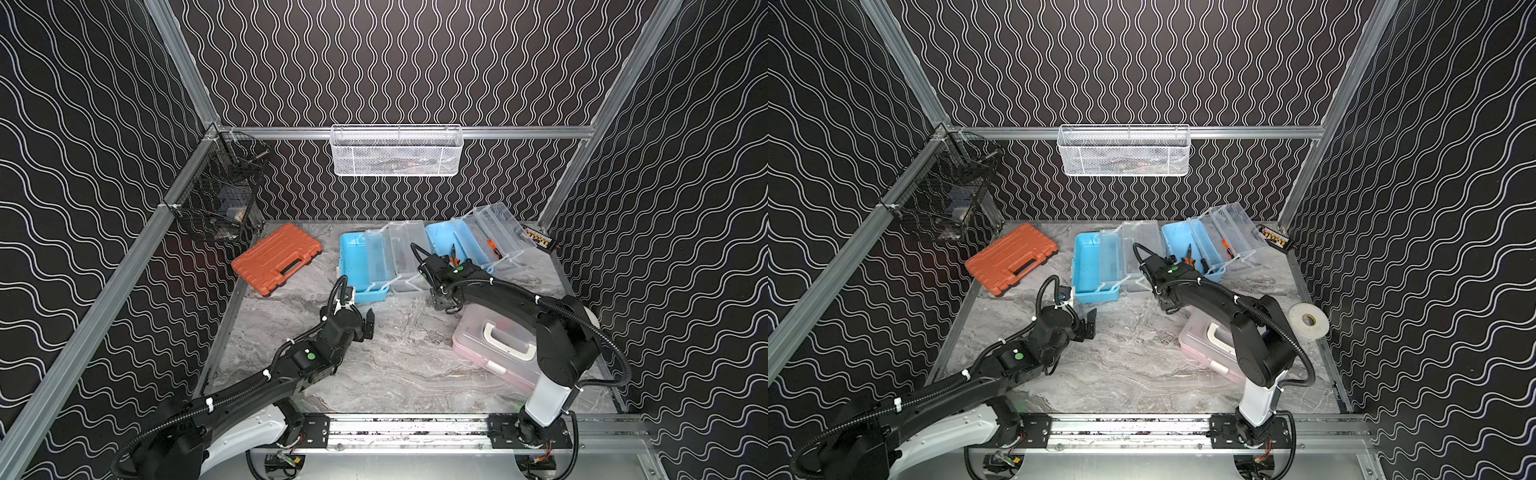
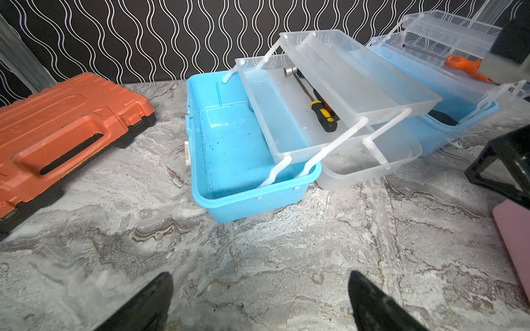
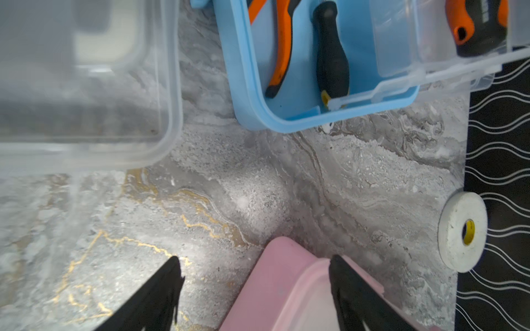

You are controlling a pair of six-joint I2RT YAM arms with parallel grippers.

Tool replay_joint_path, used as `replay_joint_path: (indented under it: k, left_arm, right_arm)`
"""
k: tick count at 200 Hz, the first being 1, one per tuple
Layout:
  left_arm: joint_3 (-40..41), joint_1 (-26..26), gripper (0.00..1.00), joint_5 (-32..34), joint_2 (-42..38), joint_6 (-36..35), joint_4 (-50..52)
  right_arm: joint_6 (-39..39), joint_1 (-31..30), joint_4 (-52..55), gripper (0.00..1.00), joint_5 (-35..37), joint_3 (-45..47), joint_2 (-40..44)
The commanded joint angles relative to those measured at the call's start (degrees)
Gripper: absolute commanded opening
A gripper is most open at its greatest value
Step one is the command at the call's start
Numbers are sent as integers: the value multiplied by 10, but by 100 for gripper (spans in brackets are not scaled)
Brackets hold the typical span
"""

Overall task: Close toolboxes
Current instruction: Move the toolbox to the center of the board, then adjust the toolbox at the center of the board.

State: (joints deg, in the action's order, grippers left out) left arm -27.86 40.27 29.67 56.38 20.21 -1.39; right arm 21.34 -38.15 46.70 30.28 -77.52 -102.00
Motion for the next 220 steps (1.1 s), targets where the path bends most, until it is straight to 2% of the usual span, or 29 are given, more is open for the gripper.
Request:
replay_joint_path:
  k: [1,26,60,82,113,156,185,220]
  left_arm:
    - [-7,-13,99,-6,-2,8,-11]
    - [-20,-53,99,-33,9,13,1]
    - [-63,-139,99,-101,60,28,18]
    - [-90,-186,99,-145,99,35,16]
    - [-118,-230,99,-173,152,41,-8]
    - [-187,-251,99,-179,244,26,8]
    - [-183,-256,99,-186,250,29,-14]
    - [-171,-258,99,-189,252,23,-25]
  right_arm:
    - [-18,0,-21,84,-50,-24,15]
    - [-10,7,-36,84,-116,-57,22]
    - [16,19,-60,84,-189,-99,11]
    - [30,25,-64,83,-205,-124,-5]
    - [45,45,-80,81,-230,-128,-3]
    - [-6,36,-73,81,-308,-74,42]
    - [-35,2,-44,82,-359,-6,95]
    - [-25,-50,-26,83,-394,84,146]
